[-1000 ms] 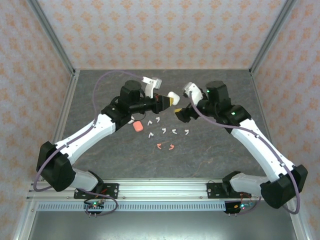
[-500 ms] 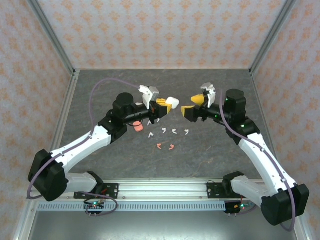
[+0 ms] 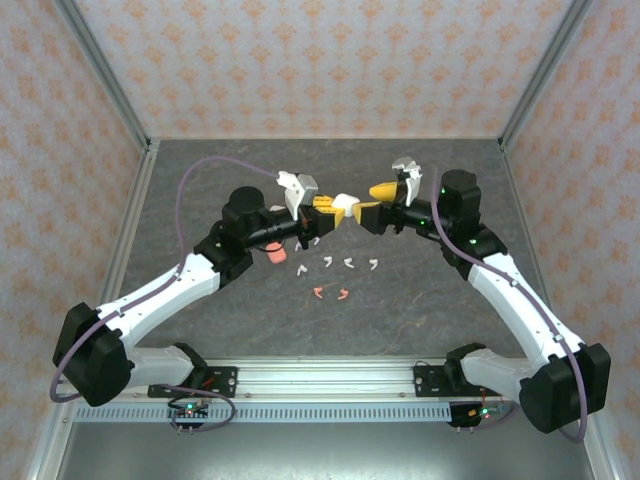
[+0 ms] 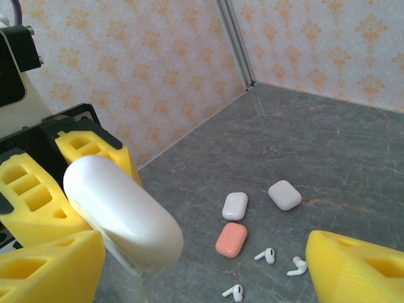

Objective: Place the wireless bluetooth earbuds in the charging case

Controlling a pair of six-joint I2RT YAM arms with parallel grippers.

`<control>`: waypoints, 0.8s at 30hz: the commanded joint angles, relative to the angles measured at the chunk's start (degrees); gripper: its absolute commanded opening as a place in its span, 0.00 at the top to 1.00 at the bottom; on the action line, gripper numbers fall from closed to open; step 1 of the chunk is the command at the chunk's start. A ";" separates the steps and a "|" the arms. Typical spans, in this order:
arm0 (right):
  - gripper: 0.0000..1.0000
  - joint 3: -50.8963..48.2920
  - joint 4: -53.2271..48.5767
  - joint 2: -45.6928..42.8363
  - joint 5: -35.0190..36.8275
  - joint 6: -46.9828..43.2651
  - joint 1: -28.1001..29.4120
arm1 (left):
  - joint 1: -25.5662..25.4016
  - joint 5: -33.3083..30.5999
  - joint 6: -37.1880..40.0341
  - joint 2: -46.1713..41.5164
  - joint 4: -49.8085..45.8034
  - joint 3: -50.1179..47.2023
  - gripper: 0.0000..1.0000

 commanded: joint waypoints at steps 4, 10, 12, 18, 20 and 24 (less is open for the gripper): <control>0.19 3.39 1.67 0.96 1.91 -0.82 0.26 | -0.70 1.70 1.31 -0.30 1.75 1.47 1.00; 0.20 5.55 0.03 2.60 3.30 -1.97 0.26 | -0.70 2.11 1.28 -0.29 1.62 1.64 1.00; 0.20 6.16 -0.20 2.97 3.47 -2.19 0.25 | -0.70 1.99 1.38 -0.32 1.39 1.63 1.00; 0.20 7.53 -1.49 3.40 2.92 -2.52 0.12 | -0.70 1.55 2.01 -0.42 0.58 1.39 1.00; 0.19 8.01 -2.69 3.14 3.08 -2.70 0.14 | -0.70 1.45 2.19 -0.53 0.67 1.26 1.00; 0.20 9.22 -5.83 2.75 2.39 -2.85 -0.54 | -0.70 0.72 2.71 -0.92 0.49 0.58 1.00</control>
